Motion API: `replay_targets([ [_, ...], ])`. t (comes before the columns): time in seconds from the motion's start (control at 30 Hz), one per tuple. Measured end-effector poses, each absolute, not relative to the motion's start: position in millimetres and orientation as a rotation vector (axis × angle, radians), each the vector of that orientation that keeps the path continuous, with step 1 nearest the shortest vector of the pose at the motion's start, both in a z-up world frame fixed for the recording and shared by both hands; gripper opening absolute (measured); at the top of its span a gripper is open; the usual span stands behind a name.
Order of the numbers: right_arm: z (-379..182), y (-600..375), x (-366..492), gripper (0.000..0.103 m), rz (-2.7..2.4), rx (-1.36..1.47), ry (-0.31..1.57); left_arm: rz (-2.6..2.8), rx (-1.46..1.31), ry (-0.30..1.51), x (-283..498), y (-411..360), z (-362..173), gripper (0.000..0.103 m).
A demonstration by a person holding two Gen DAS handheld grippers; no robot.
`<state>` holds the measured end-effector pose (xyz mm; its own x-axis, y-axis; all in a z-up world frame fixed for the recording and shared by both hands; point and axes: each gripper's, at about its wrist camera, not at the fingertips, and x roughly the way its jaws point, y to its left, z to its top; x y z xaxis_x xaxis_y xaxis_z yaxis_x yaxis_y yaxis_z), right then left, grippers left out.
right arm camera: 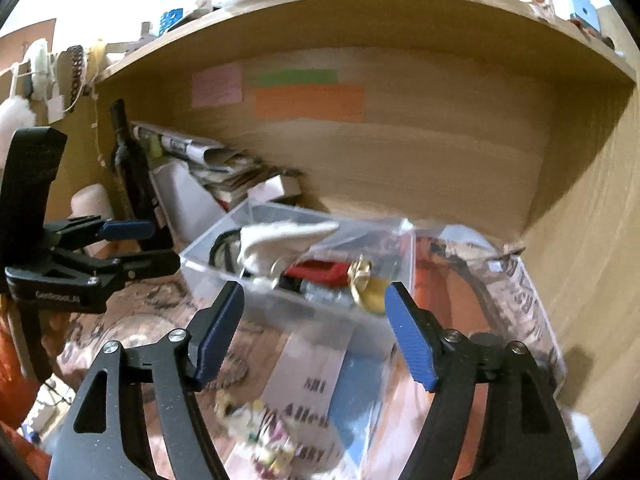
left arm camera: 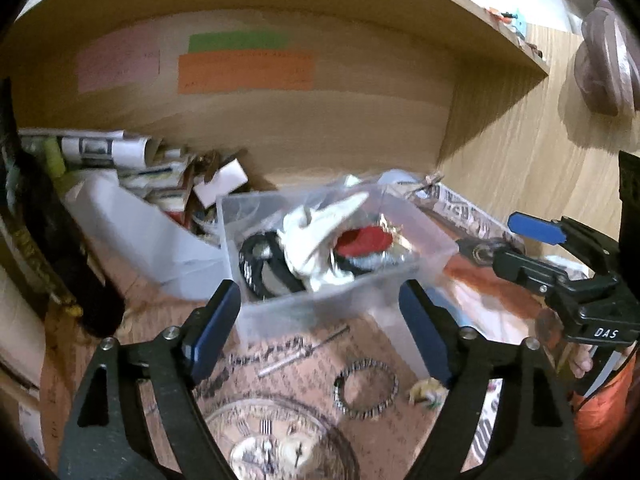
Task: Organize soft objects
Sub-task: 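Grasp floral cloth with right tool while left tool grasps beaded bracelet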
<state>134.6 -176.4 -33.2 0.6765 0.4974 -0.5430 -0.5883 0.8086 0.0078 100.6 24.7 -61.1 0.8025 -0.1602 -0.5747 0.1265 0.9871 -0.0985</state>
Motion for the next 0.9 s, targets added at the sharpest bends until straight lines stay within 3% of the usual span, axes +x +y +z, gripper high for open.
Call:
replay_targets([
  [0.7, -132, -167, 102, 0.070, 0.680, -0.162, 0.853, -0.220, -0.055, 0.879, 78, 2, -151, 0.082],
  [0.9, -133, -168, 100, 0.030, 0.675, -0.188, 0.845, -0.248, -0.085, 0.915, 91, -6, -161, 0.081],
])
